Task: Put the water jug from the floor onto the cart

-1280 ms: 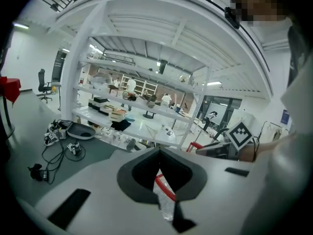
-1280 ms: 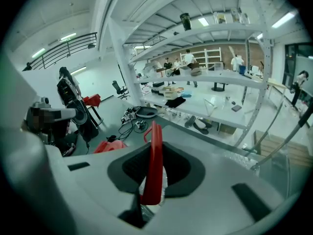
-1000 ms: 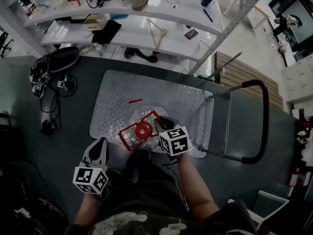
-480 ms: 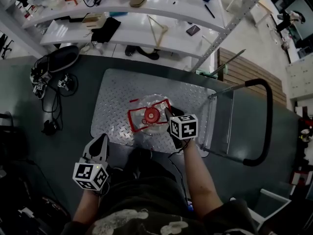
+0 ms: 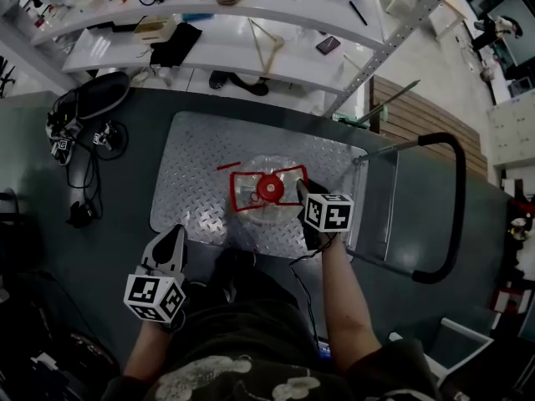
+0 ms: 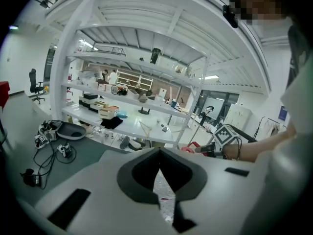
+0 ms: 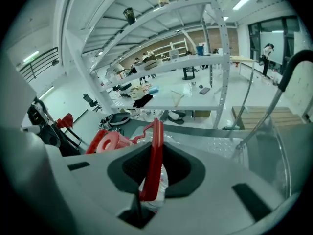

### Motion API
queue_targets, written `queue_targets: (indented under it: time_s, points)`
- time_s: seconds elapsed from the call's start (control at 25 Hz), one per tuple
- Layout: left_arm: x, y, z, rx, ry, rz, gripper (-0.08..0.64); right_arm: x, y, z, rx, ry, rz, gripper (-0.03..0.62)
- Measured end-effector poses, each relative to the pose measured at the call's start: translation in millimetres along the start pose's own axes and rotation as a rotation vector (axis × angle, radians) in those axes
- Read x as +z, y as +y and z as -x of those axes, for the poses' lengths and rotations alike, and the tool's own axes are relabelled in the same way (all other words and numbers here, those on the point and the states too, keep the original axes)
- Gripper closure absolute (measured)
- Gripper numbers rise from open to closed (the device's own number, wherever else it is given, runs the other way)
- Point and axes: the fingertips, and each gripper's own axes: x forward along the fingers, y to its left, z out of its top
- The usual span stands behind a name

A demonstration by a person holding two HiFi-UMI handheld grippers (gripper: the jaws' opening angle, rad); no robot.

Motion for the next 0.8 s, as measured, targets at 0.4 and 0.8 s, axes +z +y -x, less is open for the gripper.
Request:
queue_targets:
  time_s: [0.4,0.8]
  points:
    - [7.7,-16.8,-14.6,-0.052,-0.019,-0.004,0.551,-21.9,-43.1,14.0,-0.067,-0.028,-0.165,0.545]
    - [20.6,-32.7,-7.6,-0.094,-0.062,-0.017,0.552,-32.3,-42.4,42.7,-0.183,-0.146,-0.138,0.422]
